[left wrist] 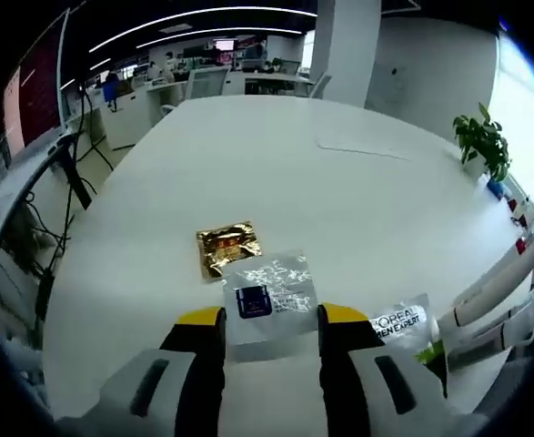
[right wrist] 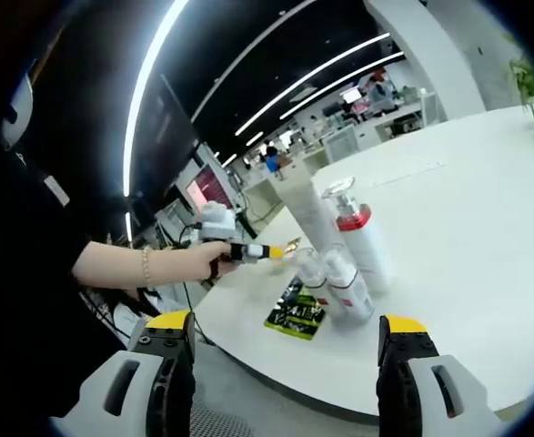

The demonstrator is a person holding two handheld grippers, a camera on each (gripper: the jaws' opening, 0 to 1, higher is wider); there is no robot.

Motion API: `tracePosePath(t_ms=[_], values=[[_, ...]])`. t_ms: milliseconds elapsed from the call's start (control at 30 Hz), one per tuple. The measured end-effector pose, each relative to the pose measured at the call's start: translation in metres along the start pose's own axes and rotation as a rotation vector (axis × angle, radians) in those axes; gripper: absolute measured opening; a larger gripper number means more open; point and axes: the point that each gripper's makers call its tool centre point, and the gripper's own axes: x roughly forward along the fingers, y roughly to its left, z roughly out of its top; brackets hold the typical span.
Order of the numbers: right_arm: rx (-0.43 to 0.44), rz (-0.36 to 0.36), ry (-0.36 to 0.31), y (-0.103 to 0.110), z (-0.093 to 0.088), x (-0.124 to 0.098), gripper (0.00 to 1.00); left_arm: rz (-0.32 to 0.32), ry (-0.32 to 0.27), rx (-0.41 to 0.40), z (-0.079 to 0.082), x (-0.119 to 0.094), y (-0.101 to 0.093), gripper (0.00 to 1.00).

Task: Arrange the skincare products in the storage area until every visible bottle or jar stands upright without overlapping.

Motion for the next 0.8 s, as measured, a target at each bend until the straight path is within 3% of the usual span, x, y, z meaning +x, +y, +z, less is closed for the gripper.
tracePosePath(t_ms=[133,233,600,800], values=[[-0.006,0.008,-0.001,0.002,0.0,0.0,0.86,-0.056,-0.044,0.011,0.002,-0.022,-0.015,0.36],[-0.015,0.016,0.0,0.004,-0.001,0.0,0.86,-0.072,-0.063,0.032,0.007,-0.025,-0.017,0.36],[-0.025,0.044,-0.018,0.011,0.002,-0.001,0.86,-0.138,-0.198,0.123,0.032,-0.093,-0.047,0.36],[-0.048,0.051,-0.005,0.015,-0.001,-0.001,0.86,-0.171,-0.251,0.151,0.035,-0.12,-0.063,0.36]])
